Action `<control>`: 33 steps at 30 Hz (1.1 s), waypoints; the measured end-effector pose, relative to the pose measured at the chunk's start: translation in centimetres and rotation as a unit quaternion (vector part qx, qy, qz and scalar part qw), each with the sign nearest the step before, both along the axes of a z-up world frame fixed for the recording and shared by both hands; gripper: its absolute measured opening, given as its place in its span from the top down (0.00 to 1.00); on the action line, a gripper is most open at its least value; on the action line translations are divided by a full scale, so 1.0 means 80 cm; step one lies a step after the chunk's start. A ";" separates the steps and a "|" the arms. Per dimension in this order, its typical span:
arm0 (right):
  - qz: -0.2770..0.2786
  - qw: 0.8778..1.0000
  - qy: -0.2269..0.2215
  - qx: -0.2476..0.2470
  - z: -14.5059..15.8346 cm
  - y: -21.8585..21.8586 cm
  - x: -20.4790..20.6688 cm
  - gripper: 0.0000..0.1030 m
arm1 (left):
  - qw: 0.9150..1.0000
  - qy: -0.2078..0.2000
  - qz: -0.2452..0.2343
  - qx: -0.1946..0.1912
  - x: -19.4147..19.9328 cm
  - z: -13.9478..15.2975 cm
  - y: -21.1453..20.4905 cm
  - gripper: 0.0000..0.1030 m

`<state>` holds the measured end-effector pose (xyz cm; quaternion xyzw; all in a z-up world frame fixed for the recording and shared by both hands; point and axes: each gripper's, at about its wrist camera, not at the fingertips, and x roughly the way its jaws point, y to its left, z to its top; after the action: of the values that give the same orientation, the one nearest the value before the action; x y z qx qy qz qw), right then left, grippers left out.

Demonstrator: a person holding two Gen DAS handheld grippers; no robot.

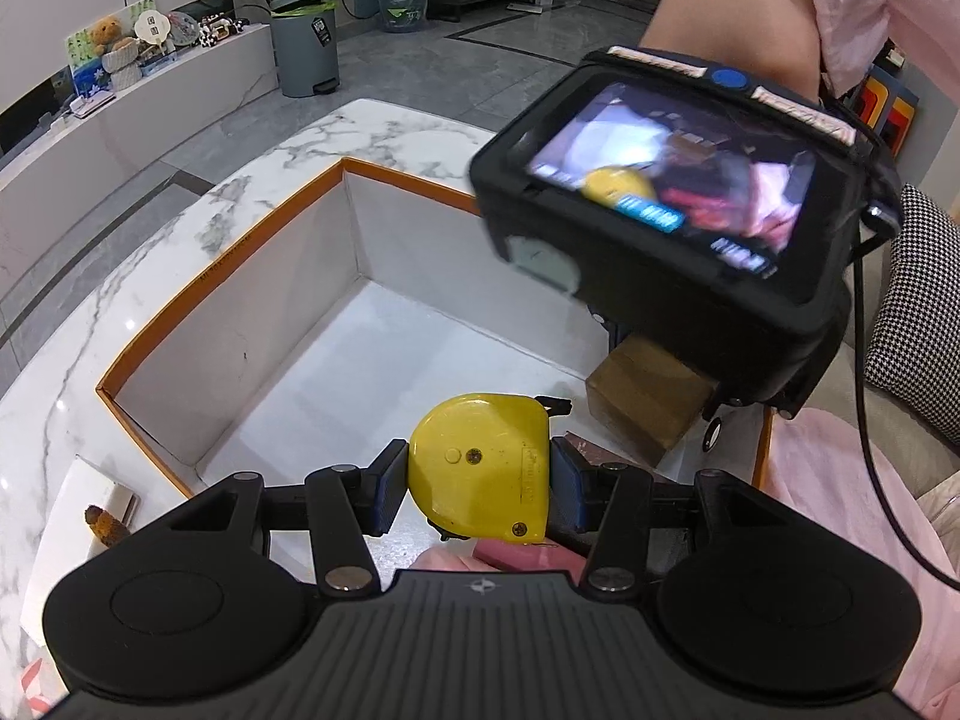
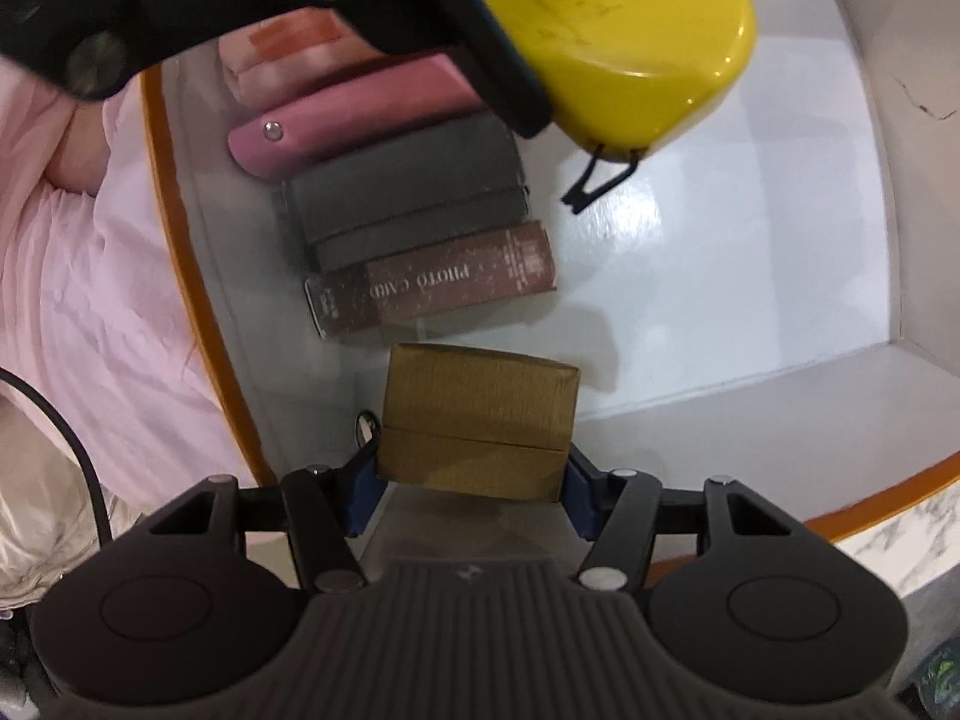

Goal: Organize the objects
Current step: 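Lower the cardboard cube into the box beside the photo card box with the right tool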

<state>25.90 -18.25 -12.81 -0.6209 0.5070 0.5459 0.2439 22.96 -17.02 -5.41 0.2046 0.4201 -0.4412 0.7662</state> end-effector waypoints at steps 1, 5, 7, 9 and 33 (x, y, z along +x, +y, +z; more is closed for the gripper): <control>-0.001 1.000 -0.002 -0.003 -0.002 0.002 0.000 0.40 | 1.000 0.000 0.000 0.000 0.000 0.000 0.000 0.44; -0.003 1.000 -0.002 0.005 -0.011 0.005 -0.002 0.40 | 1.000 -0.001 -0.002 0.000 -0.002 -0.001 0.001 0.44; 0.003 1.000 -0.001 0.009 -0.010 0.003 -0.003 0.37 | 1.000 -0.001 -0.004 0.000 -0.002 -0.001 0.000 0.44; 0.002 1.000 0.008 0.017 -0.005 0.001 -0.004 0.33 | 1.000 0.001 -0.004 -0.002 -0.002 -0.002 0.000 0.44; -0.159 0.984 0.052 0.068 0.023 -0.031 0.040 0.58 | 1.000 0.011 -0.011 -0.003 -0.002 -0.005 -0.003 0.44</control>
<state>29.07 -20.77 -10.99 -0.4853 0.5730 0.5649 0.3420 22.78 -17.27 -5.80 0.2021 0.4248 -0.4527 0.7575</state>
